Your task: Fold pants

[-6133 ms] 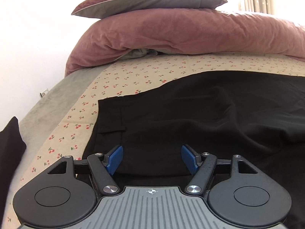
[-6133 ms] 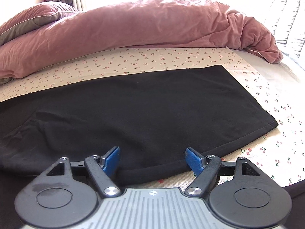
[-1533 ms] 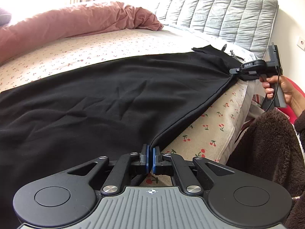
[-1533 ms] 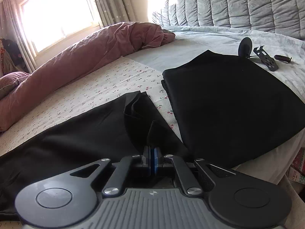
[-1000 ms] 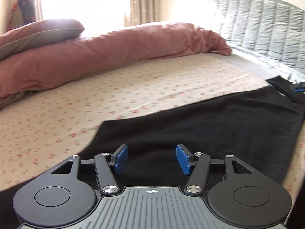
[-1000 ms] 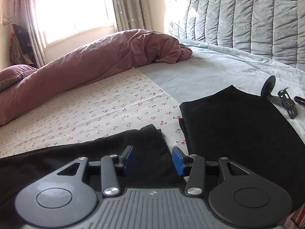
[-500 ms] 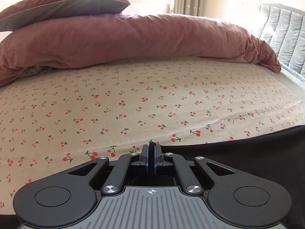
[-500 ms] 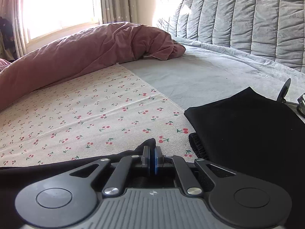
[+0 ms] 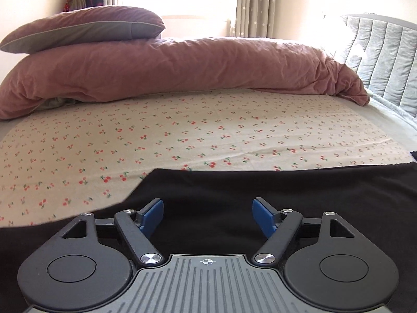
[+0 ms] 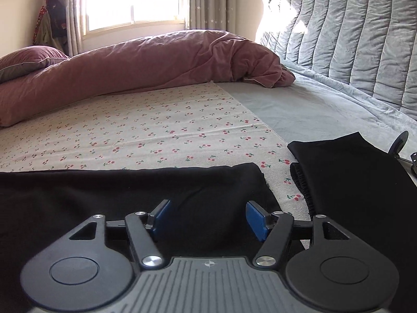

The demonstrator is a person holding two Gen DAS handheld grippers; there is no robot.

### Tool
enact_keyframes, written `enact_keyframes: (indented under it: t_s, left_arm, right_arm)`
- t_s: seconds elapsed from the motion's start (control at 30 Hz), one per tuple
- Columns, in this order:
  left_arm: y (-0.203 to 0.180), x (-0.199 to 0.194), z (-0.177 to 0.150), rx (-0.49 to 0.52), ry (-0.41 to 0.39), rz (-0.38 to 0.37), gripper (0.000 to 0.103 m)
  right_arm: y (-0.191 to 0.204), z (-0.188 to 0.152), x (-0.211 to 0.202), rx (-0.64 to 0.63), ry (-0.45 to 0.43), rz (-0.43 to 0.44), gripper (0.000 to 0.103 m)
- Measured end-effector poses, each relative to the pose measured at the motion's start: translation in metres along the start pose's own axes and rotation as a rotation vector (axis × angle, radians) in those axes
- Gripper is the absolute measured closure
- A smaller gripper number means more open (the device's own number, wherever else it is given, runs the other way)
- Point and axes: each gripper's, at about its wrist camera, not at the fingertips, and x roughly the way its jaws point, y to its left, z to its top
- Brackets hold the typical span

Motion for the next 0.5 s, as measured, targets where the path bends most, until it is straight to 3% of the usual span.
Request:
enact_keyframes:
  t_s: [0.1, 0.3, 0.5]
  left_arm:
    - [-0.018, -0.009, -0.019, -0.023, 0.013, -0.055, 0.025]
    - [-0.04, -0.019, -0.044, 0.007, 0.023, -0.069, 0.021]
    - [-0.052, -0.022, -0.049, 0.008, 0.041, -0.112, 0.02]
  right_arm:
    - [-0.002, -0.01, -0.014, 0.026, 0.033, -0.012, 0.039]
    - [-0.033, -0.034, -0.053, 0.14, 0.093, -0.067, 0.034]
    - [-0.048, -0.058, -0.056, 0.205, 0.15, -0.075, 0.02]
